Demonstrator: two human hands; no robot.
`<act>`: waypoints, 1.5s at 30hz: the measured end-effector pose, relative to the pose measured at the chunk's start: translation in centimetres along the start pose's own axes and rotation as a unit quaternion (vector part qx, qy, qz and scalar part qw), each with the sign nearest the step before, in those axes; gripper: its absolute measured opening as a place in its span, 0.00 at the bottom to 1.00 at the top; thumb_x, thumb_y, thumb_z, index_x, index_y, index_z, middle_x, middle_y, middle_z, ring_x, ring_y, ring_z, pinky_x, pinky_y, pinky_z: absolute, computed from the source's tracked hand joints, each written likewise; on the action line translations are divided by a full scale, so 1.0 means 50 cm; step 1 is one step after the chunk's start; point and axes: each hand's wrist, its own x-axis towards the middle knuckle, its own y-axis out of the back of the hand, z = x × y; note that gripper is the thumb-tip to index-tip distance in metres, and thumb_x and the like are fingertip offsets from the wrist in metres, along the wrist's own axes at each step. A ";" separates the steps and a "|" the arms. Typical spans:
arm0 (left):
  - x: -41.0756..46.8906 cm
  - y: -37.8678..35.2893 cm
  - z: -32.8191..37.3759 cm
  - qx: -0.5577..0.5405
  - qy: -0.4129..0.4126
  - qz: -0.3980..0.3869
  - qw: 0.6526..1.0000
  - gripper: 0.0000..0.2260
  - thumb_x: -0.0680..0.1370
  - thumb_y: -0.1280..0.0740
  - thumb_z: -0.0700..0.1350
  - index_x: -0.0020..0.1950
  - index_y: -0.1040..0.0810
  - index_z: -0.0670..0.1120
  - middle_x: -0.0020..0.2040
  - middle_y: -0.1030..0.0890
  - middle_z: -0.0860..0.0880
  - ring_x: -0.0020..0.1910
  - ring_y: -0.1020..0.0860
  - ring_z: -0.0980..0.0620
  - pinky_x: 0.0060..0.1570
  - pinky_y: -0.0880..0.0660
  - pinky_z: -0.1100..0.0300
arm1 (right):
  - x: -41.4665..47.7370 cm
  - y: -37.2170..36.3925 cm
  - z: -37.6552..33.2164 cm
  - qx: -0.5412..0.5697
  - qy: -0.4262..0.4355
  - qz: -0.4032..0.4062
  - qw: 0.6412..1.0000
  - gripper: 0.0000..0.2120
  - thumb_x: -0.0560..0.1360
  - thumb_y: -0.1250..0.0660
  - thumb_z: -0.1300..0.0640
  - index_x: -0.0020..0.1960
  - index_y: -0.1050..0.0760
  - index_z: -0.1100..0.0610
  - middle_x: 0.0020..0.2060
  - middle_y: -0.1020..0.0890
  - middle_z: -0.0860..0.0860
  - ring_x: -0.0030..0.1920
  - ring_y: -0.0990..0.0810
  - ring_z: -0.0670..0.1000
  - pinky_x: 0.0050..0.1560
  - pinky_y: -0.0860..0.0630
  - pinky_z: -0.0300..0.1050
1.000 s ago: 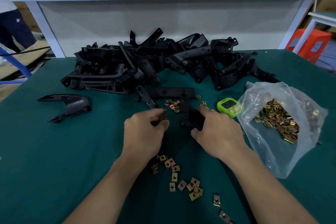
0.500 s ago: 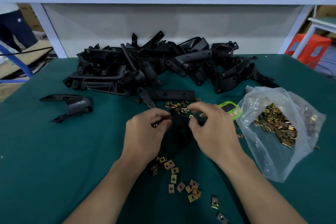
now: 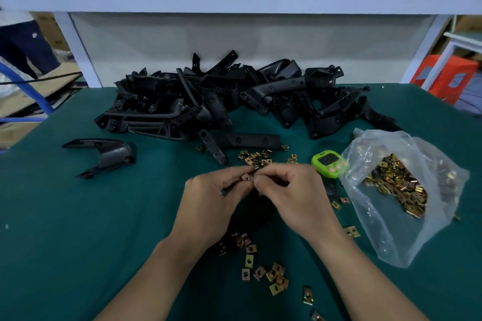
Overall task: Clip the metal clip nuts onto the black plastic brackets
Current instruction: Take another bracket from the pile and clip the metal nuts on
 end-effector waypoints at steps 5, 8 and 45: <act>0.003 0.006 -0.009 0.014 -0.013 -0.008 1.000 0.15 0.76 0.24 0.45 0.57 0.16 0.63 0.50 0.17 0.72 0.52 0.19 0.70 0.52 0.25 0.76 | 0.007 0.003 0.001 0.098 -0.085 -0.041 0.991 0.08 0.75 0.29 0.57 0.40 0.14 0.49 0.31 0.16 0.50 0.32 0.22 0.40 0.35 0.29 0.32; 0.006 0.001 -0.015 0.041 -0.034 -0.019 0.998 0.14 0.77 0.25 0.45 0.60 0.15 0.59 0.52 0.18 0.73 0.53 0.20 0.71 0.52 0.27 0.77 | 0.010 0.003 0.003 0.133 -0.121 -0.038 0.983 0.07 0.74 0.28 0.59 0.39 0.14 0.51 0.29 0.18 0.50 0.29 0.25 0.39 0.32 0.31 0.30; 0.016 -0.005 -0.025 0.027 -0.028 -0.126 0.991 0.11 0.83 0.37 0.47 0.58 0.19 0.60 0.48 0.15 0.59 0.50 0.17 0.56 0.48 0.21 0.58 | 0.012 0.008 0.025 0.063 -0.070 -0.023 0.995 0.05 0.64 0.22 0.58 0.34 0.18 0.55 0.32 0.18 0.55 0.35 0.23 0.50 0.39 0.26 0.50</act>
